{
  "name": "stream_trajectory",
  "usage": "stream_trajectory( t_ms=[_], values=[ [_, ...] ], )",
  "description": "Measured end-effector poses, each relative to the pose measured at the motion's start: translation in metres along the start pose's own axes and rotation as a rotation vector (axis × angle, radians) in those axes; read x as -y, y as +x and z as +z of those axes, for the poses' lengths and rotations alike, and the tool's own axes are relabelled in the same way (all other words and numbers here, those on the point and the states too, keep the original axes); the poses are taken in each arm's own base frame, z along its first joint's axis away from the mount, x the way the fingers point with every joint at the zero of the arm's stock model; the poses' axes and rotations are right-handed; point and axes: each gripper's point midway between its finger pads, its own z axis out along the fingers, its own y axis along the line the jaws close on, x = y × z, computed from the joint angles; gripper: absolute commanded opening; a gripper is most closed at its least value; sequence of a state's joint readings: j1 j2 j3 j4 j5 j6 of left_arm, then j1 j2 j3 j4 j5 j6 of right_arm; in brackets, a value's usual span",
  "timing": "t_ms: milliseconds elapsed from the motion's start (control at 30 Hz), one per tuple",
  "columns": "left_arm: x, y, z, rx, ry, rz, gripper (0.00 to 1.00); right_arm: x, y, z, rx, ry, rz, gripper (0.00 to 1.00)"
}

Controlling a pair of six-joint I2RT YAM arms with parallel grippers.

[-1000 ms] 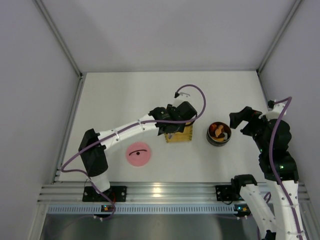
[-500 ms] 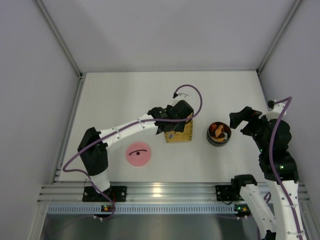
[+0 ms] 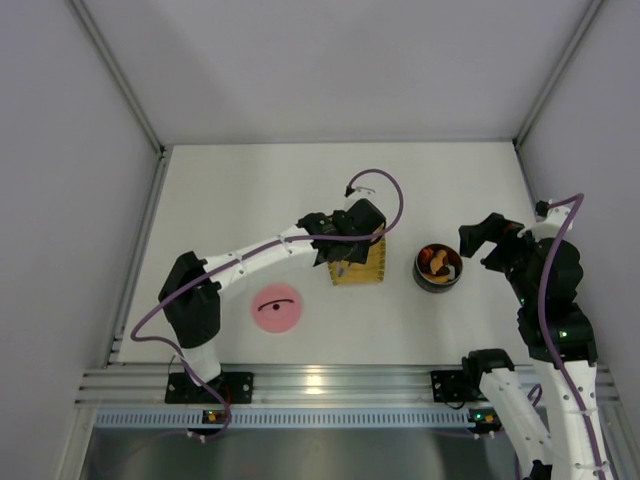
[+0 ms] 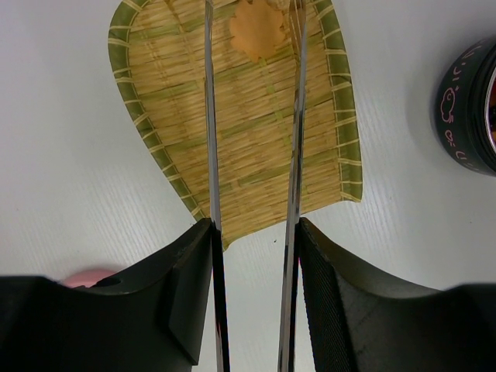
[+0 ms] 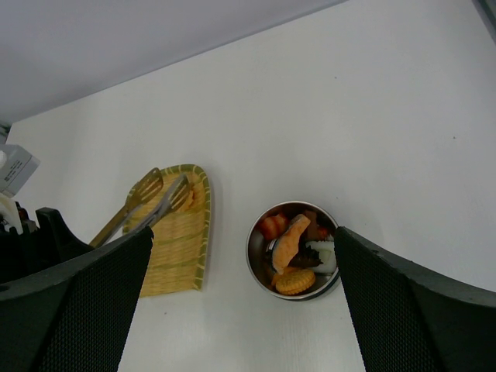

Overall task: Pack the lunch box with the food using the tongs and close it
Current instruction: Pick up the fake food from the plate.

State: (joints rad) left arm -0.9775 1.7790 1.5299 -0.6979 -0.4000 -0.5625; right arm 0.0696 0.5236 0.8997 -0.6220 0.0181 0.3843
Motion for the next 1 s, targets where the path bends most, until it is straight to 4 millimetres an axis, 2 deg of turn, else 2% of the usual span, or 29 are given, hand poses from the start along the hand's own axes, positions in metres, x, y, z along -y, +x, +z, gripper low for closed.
stream_trajectory(
  t_ms=[1000],
  values=[
    [-0.002,0.019,0.021,-0.071,0.03,-0.013,0.5,0.0,0.0,0.001,-0.003,0.001,0.0,0.99]
  ],
)
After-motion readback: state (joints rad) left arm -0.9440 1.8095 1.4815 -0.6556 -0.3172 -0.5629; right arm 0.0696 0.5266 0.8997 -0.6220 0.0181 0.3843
